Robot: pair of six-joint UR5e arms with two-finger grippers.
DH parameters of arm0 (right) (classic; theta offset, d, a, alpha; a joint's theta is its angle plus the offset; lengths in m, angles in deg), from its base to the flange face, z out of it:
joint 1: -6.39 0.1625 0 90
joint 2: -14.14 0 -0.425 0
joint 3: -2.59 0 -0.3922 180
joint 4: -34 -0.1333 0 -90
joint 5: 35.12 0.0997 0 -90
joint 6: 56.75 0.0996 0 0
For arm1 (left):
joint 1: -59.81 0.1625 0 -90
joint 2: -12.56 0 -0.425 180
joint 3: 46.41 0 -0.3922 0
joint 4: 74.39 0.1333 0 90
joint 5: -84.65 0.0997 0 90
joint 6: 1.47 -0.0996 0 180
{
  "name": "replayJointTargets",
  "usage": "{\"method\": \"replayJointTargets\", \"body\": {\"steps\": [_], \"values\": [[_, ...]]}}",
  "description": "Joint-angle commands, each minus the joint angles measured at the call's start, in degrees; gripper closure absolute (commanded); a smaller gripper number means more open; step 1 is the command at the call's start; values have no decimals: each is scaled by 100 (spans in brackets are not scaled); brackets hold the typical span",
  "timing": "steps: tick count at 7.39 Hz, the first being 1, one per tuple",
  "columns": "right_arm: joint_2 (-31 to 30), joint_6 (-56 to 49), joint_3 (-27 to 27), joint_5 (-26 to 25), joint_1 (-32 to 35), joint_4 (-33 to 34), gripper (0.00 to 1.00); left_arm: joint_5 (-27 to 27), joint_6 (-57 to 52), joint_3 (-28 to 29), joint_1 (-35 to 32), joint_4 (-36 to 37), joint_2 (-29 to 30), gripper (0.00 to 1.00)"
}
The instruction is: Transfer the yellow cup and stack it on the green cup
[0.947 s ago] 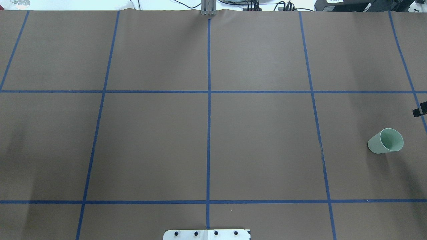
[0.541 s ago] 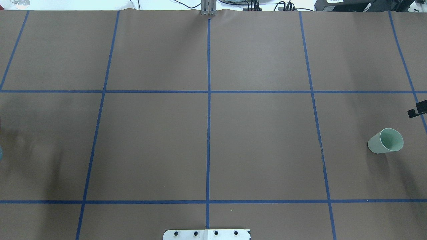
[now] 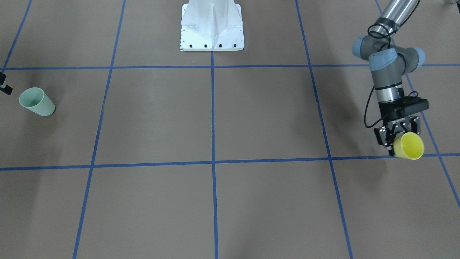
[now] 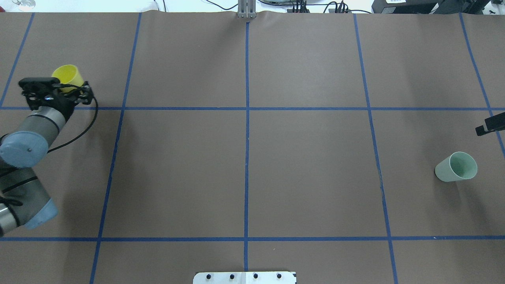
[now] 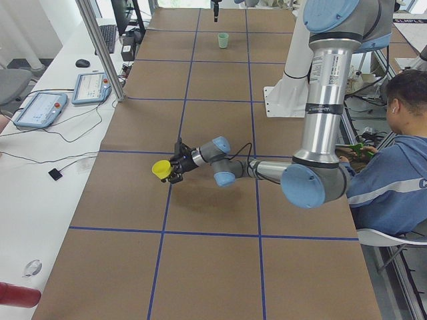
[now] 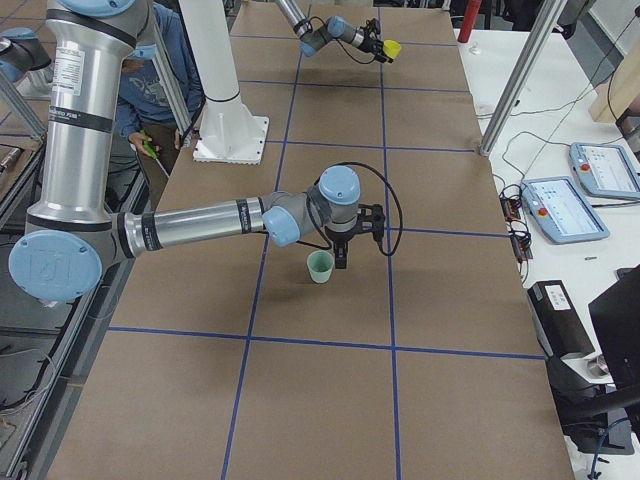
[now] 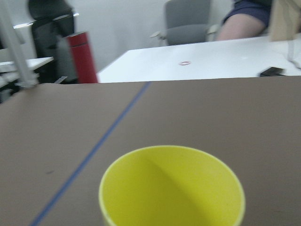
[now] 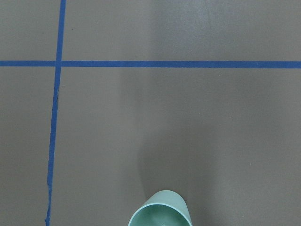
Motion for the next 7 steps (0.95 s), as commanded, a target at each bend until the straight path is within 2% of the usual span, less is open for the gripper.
{"method": "replayJointTargets", "body": {"steps": [1,2,3,4,5,7], "values": [[264,19,-24,7,-14,45,0,-787,-435,-43,-52,-458,704,100],[326,28,-33,-11,-14,45,0,-1017,-1228,-72,-70,-484,1089,100],[387,271,-33,-11,-23,19,0,-1245,-1880,-307,-27,-476,1162,100],[588,717,-24,6,-49,18,0,-1230,-2261,-509,-9,-476,1215,100],[694,983,-15,-20,-171,1,0,-1291,-2256,-833,78,-467,1216,100],[1003,1012,-33,-46,-225,53,0,-1300,-2168,-846,840,-371,1644,100]]}}
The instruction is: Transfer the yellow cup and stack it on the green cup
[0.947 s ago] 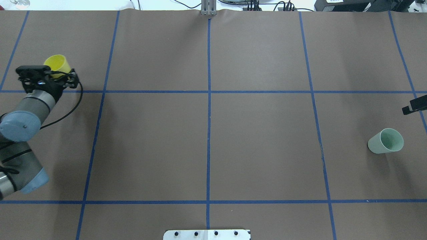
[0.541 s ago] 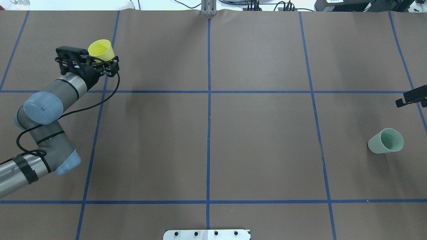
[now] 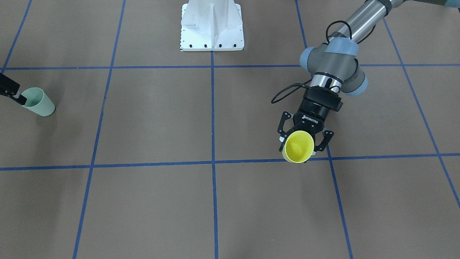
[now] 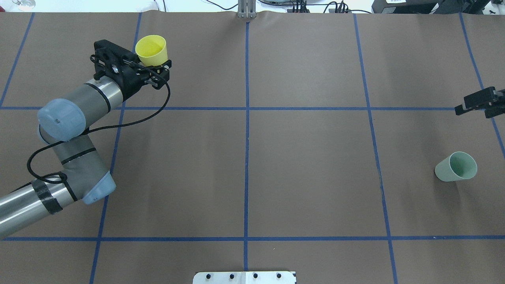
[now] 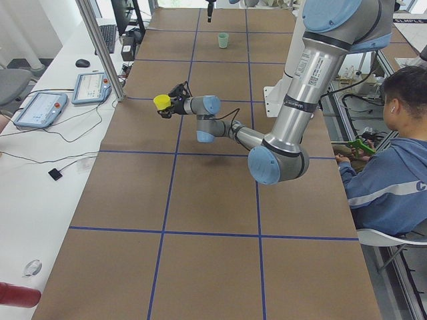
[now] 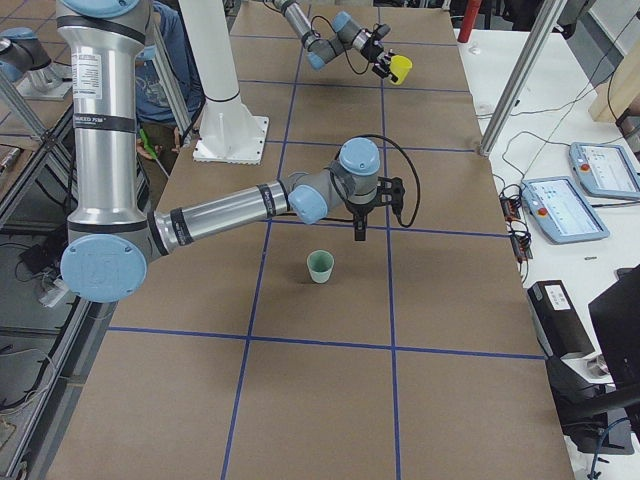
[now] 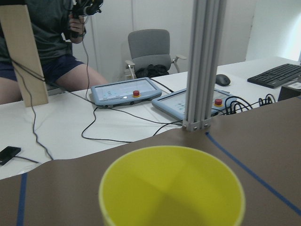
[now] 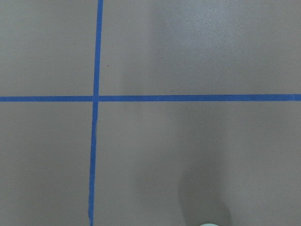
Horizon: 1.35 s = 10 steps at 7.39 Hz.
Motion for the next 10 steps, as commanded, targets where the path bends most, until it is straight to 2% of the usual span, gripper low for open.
{"method": "replayJointTargets", "body": {"steps": [1,3,4,5,7,9,10], "values": [[232,66,-5,-48,-56,16,0,-21,-44,121,587,471,606,100],[459,380,-23,-48,-169,25,0,-204,-245,123,887,634,785,100],[731,835,-23,-100,-388,16,0,-1015,-1073,210,792,625,846,100],[951,1014,-40,-100,-633,16,0,-1580,-1986,228,538,564,864,100],[1391,1487,-32,-48,-1038,16,0,-2321,-2039,281,430,572,1214,100],[1996,2383,-41,-56,-1522,16,0,-2962,-2057,762,430,537,1802,100],[2139,2578,-41,-56,-1663,16,0,-3209,-2231,799,404,171,1761,100]]}}
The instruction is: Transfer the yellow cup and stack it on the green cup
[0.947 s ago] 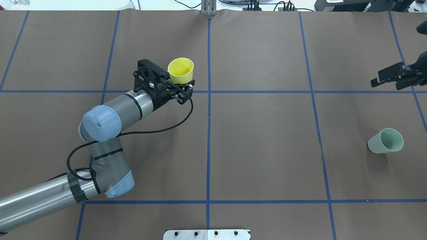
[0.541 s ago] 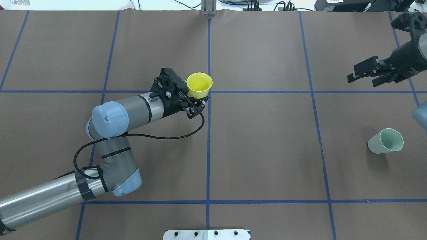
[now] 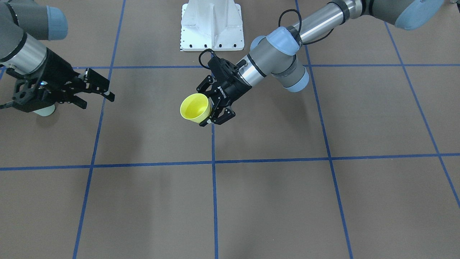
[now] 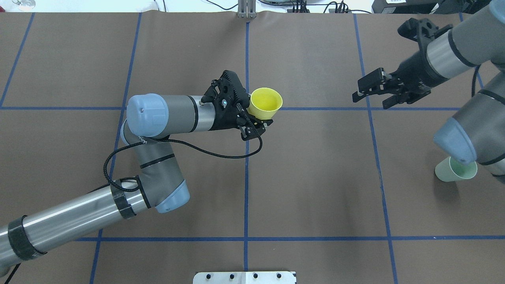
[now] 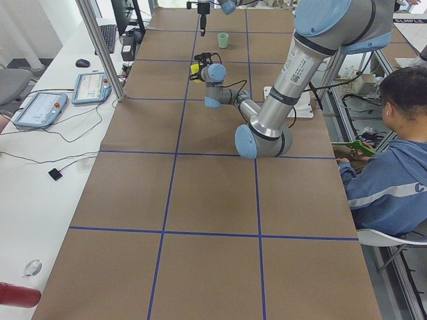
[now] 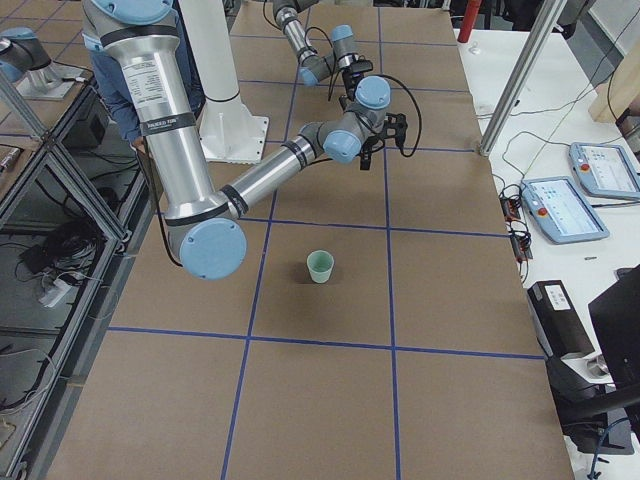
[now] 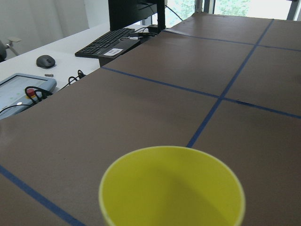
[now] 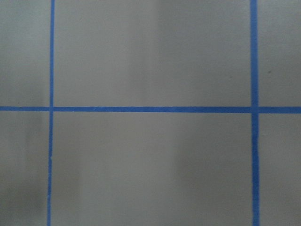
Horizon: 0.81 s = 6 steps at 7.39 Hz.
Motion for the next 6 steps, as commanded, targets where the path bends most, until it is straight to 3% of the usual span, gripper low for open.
{"method": "replayJointTargets", "body": {"steps": [1,2,4,6], "values": [[457,736,-10,-28,-408,0,0,-617,-383,184,-14,-784,-234,100],[633,1167,-1,-63,-566,0,0,-611,-377,176,13,-1154,-429,100],[958,1591,-36,-517,-1005,-1,0,-637,-350,159,57,-1184,-589,100],[1004,1602,-71,-661,-1235,-9,0,-638,-350,98,57,-1193,-598,100]]}}
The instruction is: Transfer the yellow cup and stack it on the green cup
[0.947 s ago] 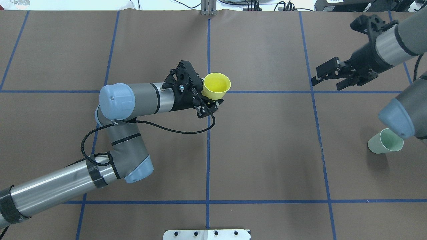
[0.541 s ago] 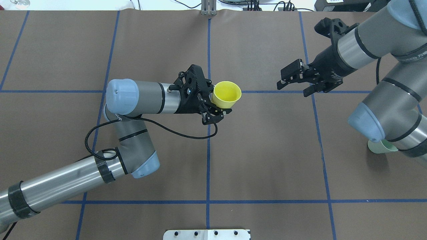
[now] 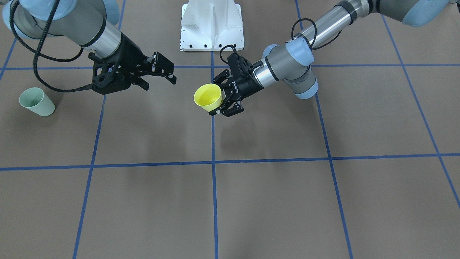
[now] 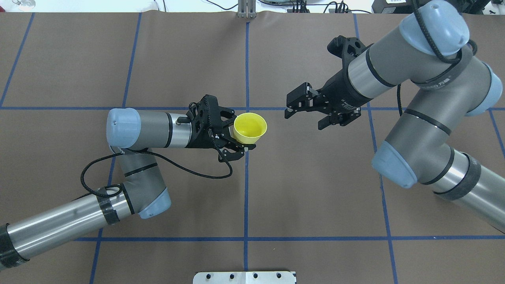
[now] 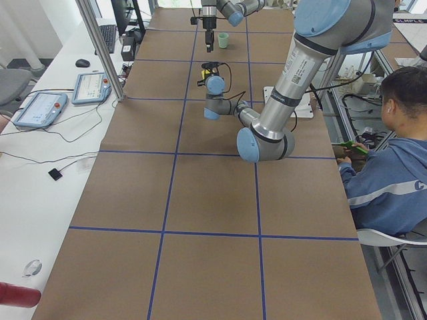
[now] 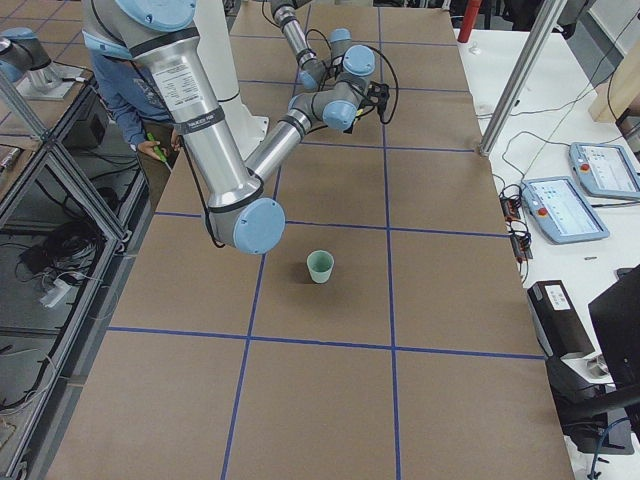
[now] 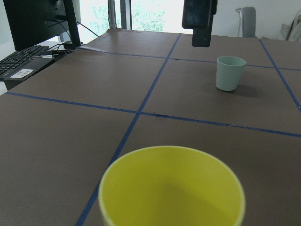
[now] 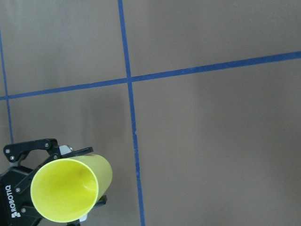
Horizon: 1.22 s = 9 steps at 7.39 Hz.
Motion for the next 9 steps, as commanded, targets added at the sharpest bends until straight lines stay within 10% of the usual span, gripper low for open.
{"method": "replayJointTargets", "body": {"steps": [1,9], "values": [[76,32,-97,-205,-270,-15,0,-4,8,-72,22,-13,-12,100],[173,-13,-273,-583,-622,-68,2,-21,60,-151,162,-5,14,100]]}}
